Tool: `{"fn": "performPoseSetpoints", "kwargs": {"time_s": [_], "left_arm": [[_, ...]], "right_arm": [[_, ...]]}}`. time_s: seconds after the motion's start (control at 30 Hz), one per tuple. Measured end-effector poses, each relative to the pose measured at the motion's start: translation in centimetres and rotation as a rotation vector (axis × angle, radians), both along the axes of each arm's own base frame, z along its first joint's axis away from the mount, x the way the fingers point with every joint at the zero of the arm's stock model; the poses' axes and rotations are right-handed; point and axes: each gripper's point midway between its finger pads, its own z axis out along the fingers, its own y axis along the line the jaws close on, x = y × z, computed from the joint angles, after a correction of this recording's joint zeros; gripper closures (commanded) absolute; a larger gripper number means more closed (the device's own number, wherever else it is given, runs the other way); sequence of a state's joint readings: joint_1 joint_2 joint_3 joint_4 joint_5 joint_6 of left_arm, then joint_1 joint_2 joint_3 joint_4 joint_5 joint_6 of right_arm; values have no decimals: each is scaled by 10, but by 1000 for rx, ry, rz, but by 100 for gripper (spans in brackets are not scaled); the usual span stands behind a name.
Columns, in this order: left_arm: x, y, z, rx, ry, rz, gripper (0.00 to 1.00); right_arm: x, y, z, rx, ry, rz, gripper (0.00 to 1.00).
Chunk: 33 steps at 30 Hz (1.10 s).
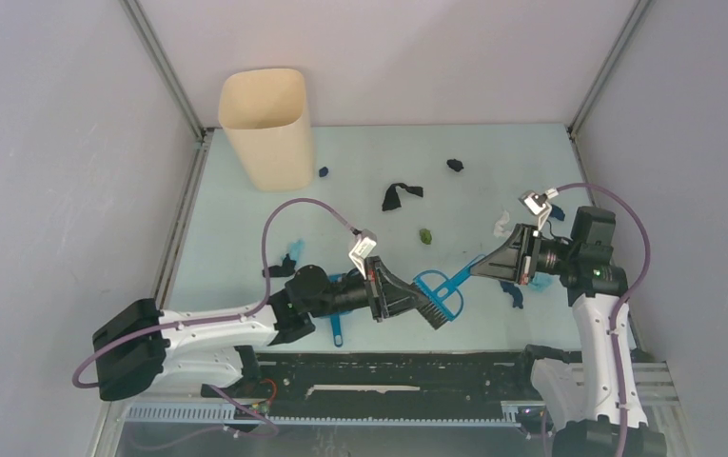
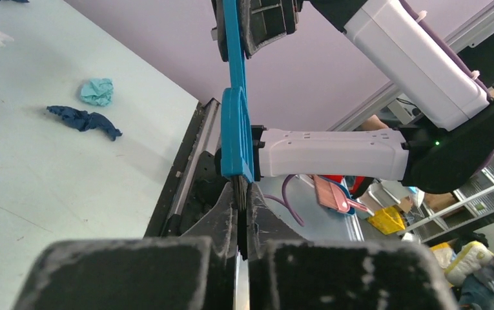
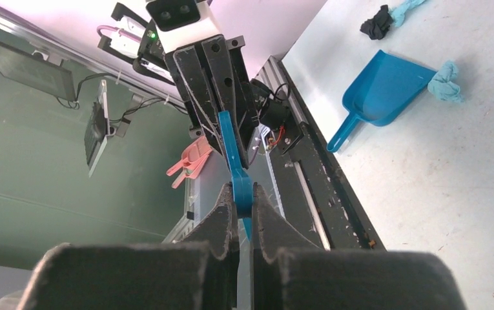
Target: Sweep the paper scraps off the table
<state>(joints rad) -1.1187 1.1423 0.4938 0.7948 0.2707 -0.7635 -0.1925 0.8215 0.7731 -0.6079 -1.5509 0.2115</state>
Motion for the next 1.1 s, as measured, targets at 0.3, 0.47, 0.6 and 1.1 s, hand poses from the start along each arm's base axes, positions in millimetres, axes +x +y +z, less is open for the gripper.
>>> {"fn": "performPoseSetpoints", "kwargs": {"time_s": [0.3, 0.47, 0.6, 1.1], "left_arm": [[-20, 20, 10, 28, -4, -57, 100], [-39, 38, 10, 79, 0, -118, 100], [-46, 44, -6, 172, 25, -143, 100], [-8, 28, -12, 335, 68, -119, 100]], "right_arm": [[8, -3, 8, -10, -67, -11, 27], [17, -5, 25, -22, -139, -14, 28], [23, -7, 40, -26, -177, -13, 38], [156, -41, 29, -340, -218, -254, 23]]}}
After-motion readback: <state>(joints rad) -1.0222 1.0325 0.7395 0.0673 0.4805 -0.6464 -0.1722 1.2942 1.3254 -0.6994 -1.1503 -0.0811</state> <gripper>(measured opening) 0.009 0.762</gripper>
